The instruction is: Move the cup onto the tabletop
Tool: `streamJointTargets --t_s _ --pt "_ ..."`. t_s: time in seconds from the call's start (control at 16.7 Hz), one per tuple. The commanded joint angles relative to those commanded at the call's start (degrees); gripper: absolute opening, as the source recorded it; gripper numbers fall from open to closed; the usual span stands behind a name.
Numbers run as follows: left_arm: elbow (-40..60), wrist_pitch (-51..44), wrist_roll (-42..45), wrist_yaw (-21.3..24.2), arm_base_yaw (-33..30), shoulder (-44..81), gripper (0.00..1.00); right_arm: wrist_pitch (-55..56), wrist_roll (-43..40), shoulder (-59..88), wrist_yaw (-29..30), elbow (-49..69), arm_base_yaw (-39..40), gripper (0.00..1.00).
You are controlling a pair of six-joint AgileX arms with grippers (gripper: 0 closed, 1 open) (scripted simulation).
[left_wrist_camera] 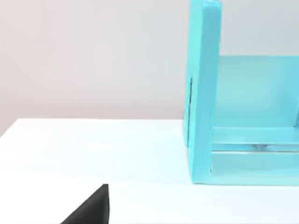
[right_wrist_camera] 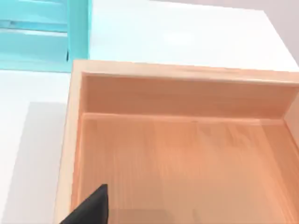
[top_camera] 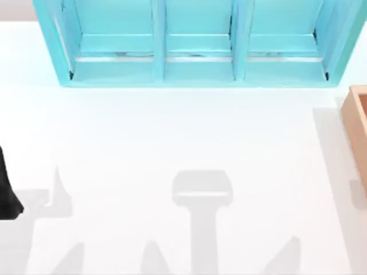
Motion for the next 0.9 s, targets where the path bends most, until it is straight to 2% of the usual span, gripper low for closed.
streamJointTargets --t_s 0.48,0.66,0.9 --pt "0.0 0.0 0.0 0.0 0.0 0.0 1.0 -36.4 -12.8 47.0 -0.3 31.8 -13.4 1.0" --pt "0.0 0.0 0.0 0.0 0.0 0.0 1.0 -45.3 -16.6 58.1 -0.3 41.2 -17.1 1.0" --pt "0.0 0.0 0.0 0.0 0.0 0.0 1.0 -51.1 -19.3 64.6 -0.3 48.3 -19.7 1.0"
